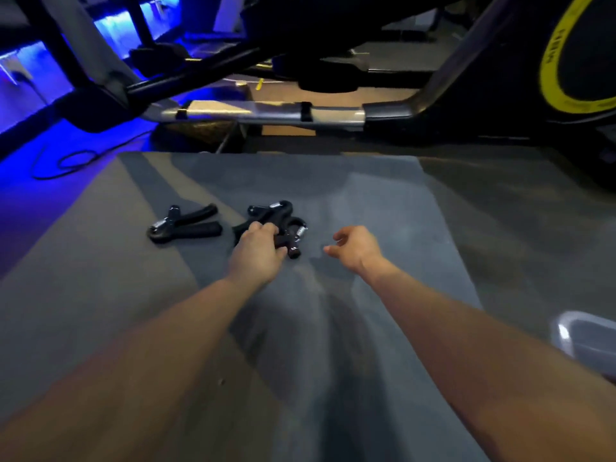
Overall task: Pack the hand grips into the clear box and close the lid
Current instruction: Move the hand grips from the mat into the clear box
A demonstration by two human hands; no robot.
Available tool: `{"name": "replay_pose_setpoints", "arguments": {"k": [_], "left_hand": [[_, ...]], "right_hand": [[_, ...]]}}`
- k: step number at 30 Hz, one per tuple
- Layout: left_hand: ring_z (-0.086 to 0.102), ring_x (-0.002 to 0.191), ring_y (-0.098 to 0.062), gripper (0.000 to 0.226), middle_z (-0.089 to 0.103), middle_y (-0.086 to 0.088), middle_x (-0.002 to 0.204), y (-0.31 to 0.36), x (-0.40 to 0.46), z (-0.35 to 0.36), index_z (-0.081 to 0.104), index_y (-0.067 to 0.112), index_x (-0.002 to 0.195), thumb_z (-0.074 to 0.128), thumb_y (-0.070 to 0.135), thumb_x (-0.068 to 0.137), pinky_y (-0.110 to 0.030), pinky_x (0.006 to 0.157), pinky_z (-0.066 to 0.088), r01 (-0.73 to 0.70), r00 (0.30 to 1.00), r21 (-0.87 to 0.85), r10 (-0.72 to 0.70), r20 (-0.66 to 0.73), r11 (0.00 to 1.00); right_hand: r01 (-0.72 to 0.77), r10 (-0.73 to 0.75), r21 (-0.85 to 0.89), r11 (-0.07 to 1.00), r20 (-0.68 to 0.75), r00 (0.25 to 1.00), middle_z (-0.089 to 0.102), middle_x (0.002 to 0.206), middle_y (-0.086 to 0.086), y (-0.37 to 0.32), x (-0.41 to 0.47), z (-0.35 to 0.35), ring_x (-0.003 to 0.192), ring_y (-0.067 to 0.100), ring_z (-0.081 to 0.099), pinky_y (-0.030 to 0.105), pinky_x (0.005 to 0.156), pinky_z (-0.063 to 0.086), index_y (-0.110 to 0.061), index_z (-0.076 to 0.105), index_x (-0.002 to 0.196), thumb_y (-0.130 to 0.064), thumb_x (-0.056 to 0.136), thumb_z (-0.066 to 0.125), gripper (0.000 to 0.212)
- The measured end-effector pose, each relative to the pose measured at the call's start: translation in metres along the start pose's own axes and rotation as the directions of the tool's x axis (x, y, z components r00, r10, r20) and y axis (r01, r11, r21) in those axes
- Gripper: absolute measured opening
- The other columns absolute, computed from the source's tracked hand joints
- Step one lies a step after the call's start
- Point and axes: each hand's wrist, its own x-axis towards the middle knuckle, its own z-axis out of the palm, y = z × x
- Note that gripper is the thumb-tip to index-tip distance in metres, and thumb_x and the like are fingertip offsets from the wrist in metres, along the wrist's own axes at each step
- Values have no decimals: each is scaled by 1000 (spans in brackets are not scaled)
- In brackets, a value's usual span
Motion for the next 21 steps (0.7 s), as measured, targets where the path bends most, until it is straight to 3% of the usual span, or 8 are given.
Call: {"name": "replay_pose_setpoints", "arguments": {"k": [12,17,19,21], "left_hand": [[50,120,-33,42,51,-16,128,-28,71,38,53,7,123,60,30,88,-41,98,41,128,990,-123,-135,-51,984],[51,116,-36,36,54,-20,124,-30,62,28,55,6,124,49,26,95,-40,97,42,126,980,-151,-147,-136,980],[56,112,-36,37,61,-19,116,-28,58,17,57,5,120,43,31,97,-39,95,44,125,974,-262,-169,-151,957],[64,100,-31,33,68,-12,97,-25,54,5,63,10,103,42,35,96,-40,92,50,100,972,-518,-195,-132,850]], "right_hand": [[-17,18,-72,997,13,1000,65,120,12,-9,48,43,111,27,61,30,94,46,-9,62,116,-19,83,69,35],[-15,16,-64,998,9,1000,65,119,13,-15,42,43,109,27,62,28,90,46,-7,63,115,-17,83,69,34],[-2,2,-35,999,3,1000,65,119,14,-21,36,38,109,27,61,27,90,45,-5,62,117,-17,83,69,36],[8,-8,35,999,-4,1000,64,121,15,-28,28,31,112,29,60,30,93,45,-2,61,118,-19,84,69,39]]}}
